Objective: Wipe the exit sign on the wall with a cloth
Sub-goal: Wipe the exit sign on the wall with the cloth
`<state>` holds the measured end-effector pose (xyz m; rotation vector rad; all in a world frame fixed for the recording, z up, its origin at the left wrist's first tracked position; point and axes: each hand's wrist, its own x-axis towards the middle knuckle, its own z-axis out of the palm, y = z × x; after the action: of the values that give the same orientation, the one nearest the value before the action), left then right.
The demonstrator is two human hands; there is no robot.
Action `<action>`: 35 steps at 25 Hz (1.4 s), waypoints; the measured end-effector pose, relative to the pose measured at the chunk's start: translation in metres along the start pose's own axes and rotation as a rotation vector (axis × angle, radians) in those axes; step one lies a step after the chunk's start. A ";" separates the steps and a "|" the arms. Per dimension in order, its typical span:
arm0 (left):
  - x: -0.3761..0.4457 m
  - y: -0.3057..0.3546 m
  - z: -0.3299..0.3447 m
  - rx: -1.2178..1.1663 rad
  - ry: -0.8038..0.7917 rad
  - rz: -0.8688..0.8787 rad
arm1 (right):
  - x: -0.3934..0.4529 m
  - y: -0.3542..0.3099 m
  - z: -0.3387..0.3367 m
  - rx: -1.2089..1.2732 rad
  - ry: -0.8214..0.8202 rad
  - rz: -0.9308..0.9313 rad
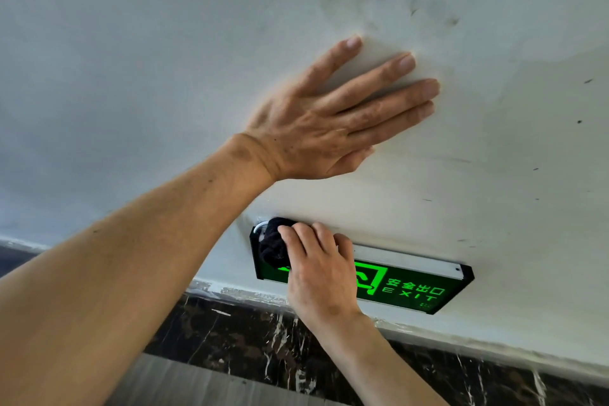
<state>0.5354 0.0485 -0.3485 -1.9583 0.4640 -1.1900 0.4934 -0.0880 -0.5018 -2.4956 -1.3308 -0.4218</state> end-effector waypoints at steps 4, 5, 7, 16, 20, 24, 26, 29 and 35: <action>-0.001 0.000 0.000 0.032 -0.015 0.004 | -0.013 0.024 -0.011 -0.044 -0.020 0.066; -0.001 -0.001 0.000 0.038 -0.013 0.004 | -0.017 0.032 -0.014 -0.058 -0.021 0.081; -0.001 -0.001 0.001 0.032 0.000 -0.002 | -0.027 0.050 -0.021 -0.091 -0.021 0.112; -0.005 0.000 0.007 0.062 0.027 -0.016 | -0.066 0.123 -0.053 -0.163 -0.002 0.291; -0.005 0.001 0.008 0.076 0.033 -0.008 | -0.077 0.135 -0.062 -0.091 0.021 0.466; -0.005 0.000 0.009 0.081 0.044 -0.015 | -0.114 0.130 -0.054 0.162 -0.122 0.635; -0.007 0.001 0.009 0.092 0.041 -0.009 | -0.145 0.125 -0.042 0.380 -0.228 0.804; -0.005 0.002 0.008 0.093 0.051 0.010 | -0.177 0.131 -0.035 0.685 -0.173 1.106; -0.004 0.003 0.007 0.112 0.056 0.014 | -0.170 0.166 -0.054 0.924 0.238 1.176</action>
<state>0.5396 0.0522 -0.3543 -1.8279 0.4306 -1.2378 0.5351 -0.3256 -0.5347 -1.8590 0.1856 0.1596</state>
